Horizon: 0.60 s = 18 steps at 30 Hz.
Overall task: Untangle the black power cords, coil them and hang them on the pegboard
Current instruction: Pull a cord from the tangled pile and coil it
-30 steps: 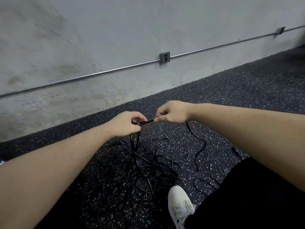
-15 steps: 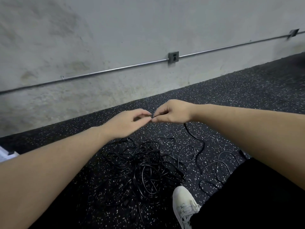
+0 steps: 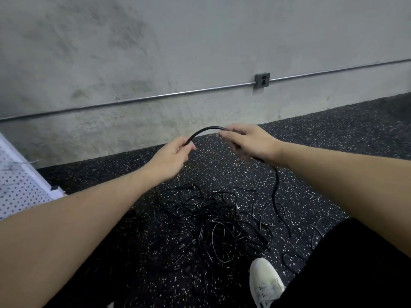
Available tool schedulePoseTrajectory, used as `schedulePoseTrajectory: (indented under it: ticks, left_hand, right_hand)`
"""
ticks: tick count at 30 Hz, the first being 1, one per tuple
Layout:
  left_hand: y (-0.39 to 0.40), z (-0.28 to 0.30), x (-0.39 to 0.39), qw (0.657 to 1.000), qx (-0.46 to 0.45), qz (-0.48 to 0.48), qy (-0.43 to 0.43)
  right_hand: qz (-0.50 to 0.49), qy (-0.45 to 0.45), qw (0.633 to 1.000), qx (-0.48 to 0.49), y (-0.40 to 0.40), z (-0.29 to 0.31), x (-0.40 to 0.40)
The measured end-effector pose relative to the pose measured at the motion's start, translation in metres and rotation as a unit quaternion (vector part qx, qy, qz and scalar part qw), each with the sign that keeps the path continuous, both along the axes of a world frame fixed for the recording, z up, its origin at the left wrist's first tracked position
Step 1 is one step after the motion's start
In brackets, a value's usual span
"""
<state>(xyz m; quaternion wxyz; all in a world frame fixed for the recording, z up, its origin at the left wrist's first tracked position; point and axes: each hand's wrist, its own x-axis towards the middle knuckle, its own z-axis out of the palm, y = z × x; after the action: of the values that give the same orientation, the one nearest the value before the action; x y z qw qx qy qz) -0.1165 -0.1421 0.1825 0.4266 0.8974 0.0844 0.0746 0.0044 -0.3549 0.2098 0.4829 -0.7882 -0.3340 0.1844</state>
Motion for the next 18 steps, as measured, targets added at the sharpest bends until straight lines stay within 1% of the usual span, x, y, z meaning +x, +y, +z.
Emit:
schedulePoseTrajectory:
  ticks: [2, 4, 7, 9, 11, 13, 16, 18]
  left_hand:
    - [0.006, -0.004, -0.008, 1.0, -0.011, -0.016, 0.024]
    - [0.009, -0.006, -0.014, 0.999, -0.024, -0.019, 0.043]
    - [0.013, -0.002, -0.024, 0.998, -0.058, 0.005, 0.032]
    - [0.015, 0.001, -0.028, 0.998, -0.059, 0.029, 0.025]
    - [0.014, 0.002, -0.03, 0.992, -0.119, 0.046, 0.011]
    - [0.016, 0.002, -0.03, 0.982, -0.176, 0.066, -0.009]
    - [0.024, 0.001, -0.031, 0.977, -0.196, 0.086, -0.02]
    - [0.03, 0.001, -0.035, 0.975, -0.206, 0.083, -0.012]
  right_hand:
    - [0.0, 0.026, 0.999, 0.035, 0.017, 0.003, -0.004]
    - [-0.001, 0.045, 0.998, 0.05, 0.035, 0.004, -0.009]
    - [0.0, 0.041, 0.998, 0.041, 0.062, 0.001, -0.014]
    - [-0.013, 0.065, 0.997, 0.05, 0.08, 0.0, -0.018]
    - [-0.041, 0.112, 0.99, 0.078, 0.1, 0.001, -0.023]
    - [-0.061, 0.155, 0.978, 0.129, 0.121, 0.003, -0.03]
    - [-0.07, 0.241, 0.948, 0.194, 0.149, 0.01, -0.042]
    - [-0.054, 0.307, 0.927, 0.207, 0.163, 0.013, -0.049]
